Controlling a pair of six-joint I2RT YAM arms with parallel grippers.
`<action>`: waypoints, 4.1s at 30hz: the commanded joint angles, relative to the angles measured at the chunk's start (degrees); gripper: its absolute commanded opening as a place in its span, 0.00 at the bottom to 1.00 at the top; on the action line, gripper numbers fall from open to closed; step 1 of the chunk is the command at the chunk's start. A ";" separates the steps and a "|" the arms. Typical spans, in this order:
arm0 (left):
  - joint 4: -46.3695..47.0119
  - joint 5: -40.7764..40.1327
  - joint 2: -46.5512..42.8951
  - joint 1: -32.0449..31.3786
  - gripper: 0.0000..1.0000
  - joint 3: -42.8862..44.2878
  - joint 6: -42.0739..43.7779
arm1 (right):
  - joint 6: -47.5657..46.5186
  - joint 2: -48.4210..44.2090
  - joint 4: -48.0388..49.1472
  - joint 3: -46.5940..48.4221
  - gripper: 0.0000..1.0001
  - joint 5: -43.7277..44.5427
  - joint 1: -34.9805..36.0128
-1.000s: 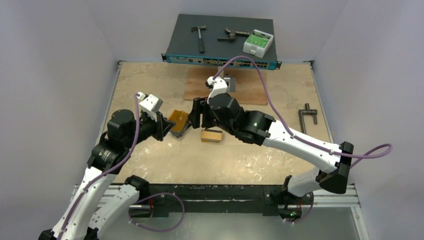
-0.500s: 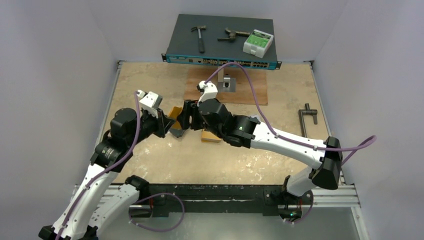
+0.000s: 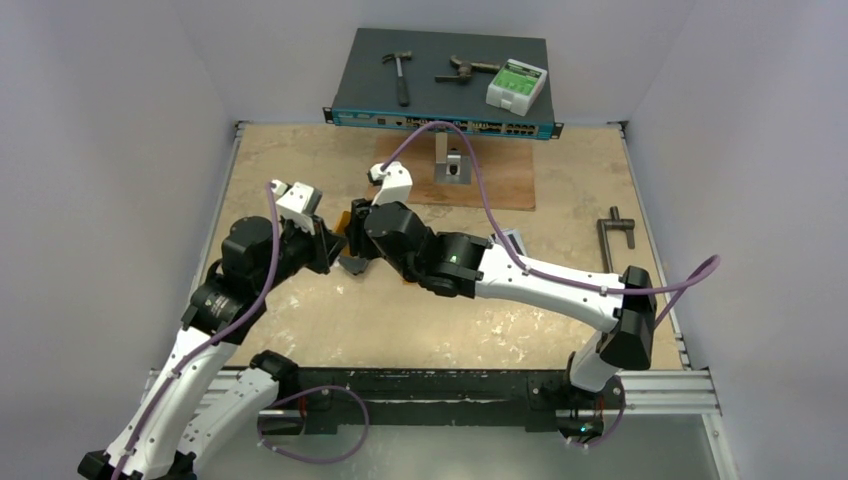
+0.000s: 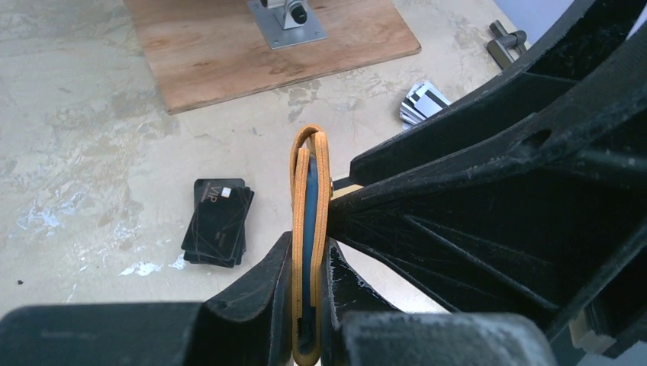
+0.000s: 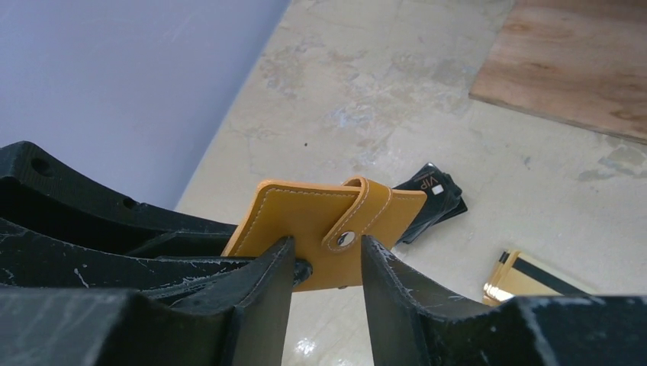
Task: Put the credit cards into the card holder
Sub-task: Open the card holder.
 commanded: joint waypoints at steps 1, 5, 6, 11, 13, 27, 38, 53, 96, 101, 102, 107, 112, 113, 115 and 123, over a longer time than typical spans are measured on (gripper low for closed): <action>4.38 7.57 -1.16 -0.91 0.00 0.94 -3.08 | -2.60 2.49 0.43 3.51 0.36 6.69 0.88; 4.53 8.64 -1.42 -0.89 0.00 1.36 -3.51 | -4.27 4.04 0.60 4.51 0.23 8.39 1.88; 4.43 8.86 -1.55 -0.86 0.00 1.49 -3.56 | -4.48 4.06 0.74 4.49 0.17 8.74 2.12; 3.50 8.51 -2.10 -0.89 0.00 1.34 -3.87 | -5.27 3.23 1.51 3.04 0.00 10.68 2.46; 3.12 7.81 -2.41 -0.85 0.00 1.28 -3.54 | -5.83 2.54 1.82 2.05 0.00 11.54 2.54; 2.19 4.35 -3.02 -0.87 0.00 1.60 -2.37 | -6.61 -0.15 -3.94 -2.10 0.00 19.64 2.69; 1.11 3.34 -3.19 -0.87 0.00 2.09 -0.89 | -6.67 -5.91 -6.82 -8.16 0.00 23.50 2.63; 1.87 2.40 -2.23 -0.85 0.00 2.05 -0.74 | -7.61 -11.66 -1.08 -7.17 0.59 13.03 6.95; 2.51 12.60 -3.54 -0.86 0.00 1.23 -4.10 | -29.18 10.18 16.05 3.54 0.32 30.36 8.35; 2.26 13.05 -3.63 -0.87 0.00 0.90 -4.37 | -32.18 8.45 23.88 -0.92 0.00 29.52 8.35; 2.23 13.05 -3.65 -0.87 0.00 1.02 -4.37 | -31.90 8.05 23.94 -1.36 0.00 29.28 8.31; 2.08 12.63 -3.76 -0.87 0.00 1.33 -4.38 | -32.23 6.10 23.01 -3.36 0.00 30.23 8.27; 1.62 12.33 -4.24 -0.82 0.00 1.28 -4.48 | -31.45 1.93 22.97 -7.51 0.00 30.31 7.18; 1.47 12.29 -4.33 -0.84 0.00 1.25 -4.48 | -30.86 1.02 22.71 -8.09 0.00 29.77 6.85; 1.20 12.16 -4.33 -0.82 0.00 1.30 -4.31 | -29.87 -0.96 22.46 -9.31 0.00 28.52 6.12; 0.35 12.32 -4.70 -0.77 0.00 1.52 -4.14 | -29.93 -4.93 22.83 -11.60 0.00 27.73 3.42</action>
